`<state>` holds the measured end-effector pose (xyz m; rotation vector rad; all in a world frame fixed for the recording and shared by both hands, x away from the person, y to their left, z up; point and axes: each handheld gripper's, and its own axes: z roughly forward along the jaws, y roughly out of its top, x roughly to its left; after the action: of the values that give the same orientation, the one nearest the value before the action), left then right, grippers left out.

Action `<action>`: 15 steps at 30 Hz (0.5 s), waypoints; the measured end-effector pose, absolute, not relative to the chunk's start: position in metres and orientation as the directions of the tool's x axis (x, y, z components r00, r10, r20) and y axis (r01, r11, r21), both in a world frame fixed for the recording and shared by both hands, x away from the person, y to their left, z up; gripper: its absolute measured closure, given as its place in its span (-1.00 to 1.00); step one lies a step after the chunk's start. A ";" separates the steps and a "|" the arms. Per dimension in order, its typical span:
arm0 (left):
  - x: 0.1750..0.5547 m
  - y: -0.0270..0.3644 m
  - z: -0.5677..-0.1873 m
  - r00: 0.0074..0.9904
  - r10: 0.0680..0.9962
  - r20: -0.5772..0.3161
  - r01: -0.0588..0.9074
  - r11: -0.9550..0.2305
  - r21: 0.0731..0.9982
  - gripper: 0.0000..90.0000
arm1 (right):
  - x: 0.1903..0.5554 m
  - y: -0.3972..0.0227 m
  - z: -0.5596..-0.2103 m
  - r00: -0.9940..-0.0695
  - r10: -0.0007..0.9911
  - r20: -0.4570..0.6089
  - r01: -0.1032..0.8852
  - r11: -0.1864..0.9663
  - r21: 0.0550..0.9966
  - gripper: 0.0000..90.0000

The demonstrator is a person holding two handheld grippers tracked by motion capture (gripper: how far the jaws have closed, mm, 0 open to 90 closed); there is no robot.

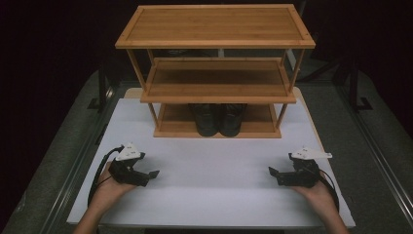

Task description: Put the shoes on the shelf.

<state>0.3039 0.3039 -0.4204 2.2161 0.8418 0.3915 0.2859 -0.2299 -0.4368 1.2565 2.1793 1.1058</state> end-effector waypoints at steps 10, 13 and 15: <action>0.281 0.327 -0.430 0.711 0.701 0.052 0.483 -0.540 0.689 -0.77 | 0.262 -0.249 -0.447 -0.495 0.869 -0.019 0.572 0.342 0.745 -0.85; 0.274 0.330 -0.434 0.707 0.705 0.054 0.489 -0.543 0.682 -0.80 | 0.254 -0.256 -0.451 -0.491 0.870 -0.052 0.587 0.374 0.718 -0.85; 0.268 0.331 -0.438 0.709 0.703 0.060 0.494 -0.555 0.669 -0.83 | 0.251 -0.259 -0.453 -0.485 0.873 -0.050 0.601 0.374 0.706 -0.85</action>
<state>0.2679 0.3315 -0.4376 2.2764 0.9070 0.4268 0.2513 -0.2587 -0.4534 1.2762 2.2220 0.8826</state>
